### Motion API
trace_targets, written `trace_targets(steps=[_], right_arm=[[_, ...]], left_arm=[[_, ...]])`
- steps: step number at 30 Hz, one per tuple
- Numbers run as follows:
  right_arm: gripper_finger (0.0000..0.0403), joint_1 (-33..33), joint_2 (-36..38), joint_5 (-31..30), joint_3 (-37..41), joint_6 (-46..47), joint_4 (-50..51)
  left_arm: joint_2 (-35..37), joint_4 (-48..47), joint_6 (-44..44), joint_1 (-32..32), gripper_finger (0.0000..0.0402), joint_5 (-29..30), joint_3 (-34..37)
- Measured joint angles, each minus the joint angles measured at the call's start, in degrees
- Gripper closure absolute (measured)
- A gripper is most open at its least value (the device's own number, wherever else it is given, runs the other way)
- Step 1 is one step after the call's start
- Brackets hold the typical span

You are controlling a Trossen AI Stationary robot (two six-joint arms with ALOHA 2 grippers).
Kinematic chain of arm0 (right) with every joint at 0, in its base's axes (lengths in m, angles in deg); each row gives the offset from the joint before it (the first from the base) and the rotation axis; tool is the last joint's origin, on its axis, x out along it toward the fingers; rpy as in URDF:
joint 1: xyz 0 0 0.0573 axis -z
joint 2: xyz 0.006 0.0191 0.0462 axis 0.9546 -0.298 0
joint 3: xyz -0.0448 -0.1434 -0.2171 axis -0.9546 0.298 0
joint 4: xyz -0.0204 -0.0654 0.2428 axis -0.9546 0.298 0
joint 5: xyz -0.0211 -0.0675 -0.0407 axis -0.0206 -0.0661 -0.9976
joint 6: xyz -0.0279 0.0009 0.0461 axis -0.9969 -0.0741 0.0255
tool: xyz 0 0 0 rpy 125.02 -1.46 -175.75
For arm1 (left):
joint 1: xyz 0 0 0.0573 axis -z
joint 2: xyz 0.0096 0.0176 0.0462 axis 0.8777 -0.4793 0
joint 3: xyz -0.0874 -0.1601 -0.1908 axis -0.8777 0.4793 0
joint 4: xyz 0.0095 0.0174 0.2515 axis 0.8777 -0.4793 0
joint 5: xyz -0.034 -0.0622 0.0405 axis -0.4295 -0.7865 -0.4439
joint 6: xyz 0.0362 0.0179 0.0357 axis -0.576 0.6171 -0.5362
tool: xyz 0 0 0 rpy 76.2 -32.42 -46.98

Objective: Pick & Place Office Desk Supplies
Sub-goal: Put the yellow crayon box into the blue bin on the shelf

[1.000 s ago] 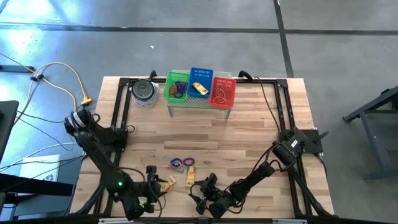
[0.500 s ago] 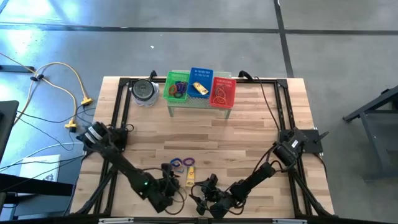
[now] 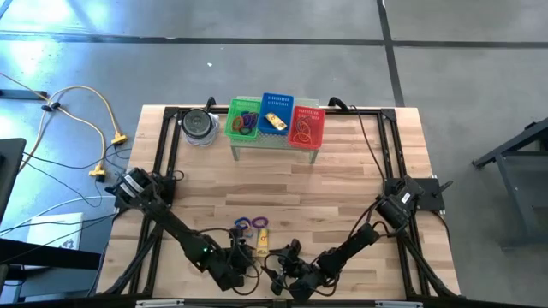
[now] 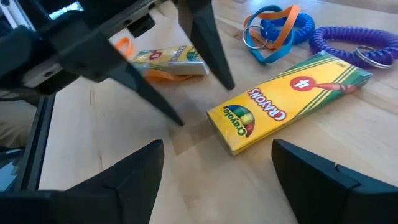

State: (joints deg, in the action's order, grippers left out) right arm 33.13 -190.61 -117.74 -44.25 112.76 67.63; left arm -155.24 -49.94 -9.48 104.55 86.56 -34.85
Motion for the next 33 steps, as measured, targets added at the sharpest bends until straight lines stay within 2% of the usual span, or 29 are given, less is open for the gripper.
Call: trace_targets(steps=[9,16,21,24,29,33], right_arm=[[0.0116,0.20,0.02,-3.11,0.09,0.34,0.06],[0.0116,0.11,1.14,-4.57,0.04,-0.42,-0.12],[0.0116,-0.01,1.40,-4.71,0.09,-1.25,0.01],[0.0116,0.00,1.41,-4.75,0.09,-1.27,-0.06],[0.0116,0.20,2.58,-6.06,0.07,0.51,-0.73],[0.0116,0.31,4.08,-6.47,-0.04,-1.78,-0.64]], left_arm=[[-1.43,9.90,-4.16,-1.12,0.0208,-7.39,-0.02],[1.62,9.19,-10.61,0.54,0.0208,-7.27,0.00],[4.35,0.54,-7.47,0.92,0.0208,-7.22,-0.07],[3.48,-1.93,-6.21,-0.20,0.0208,-6.54,-0.02],[0.78,-1.64,-5.31,-2.17,0.0208,-6.65,-0.02],[-0.35,0.10,-4.54,-2.92,0.0208,-7.02,-0.09]])
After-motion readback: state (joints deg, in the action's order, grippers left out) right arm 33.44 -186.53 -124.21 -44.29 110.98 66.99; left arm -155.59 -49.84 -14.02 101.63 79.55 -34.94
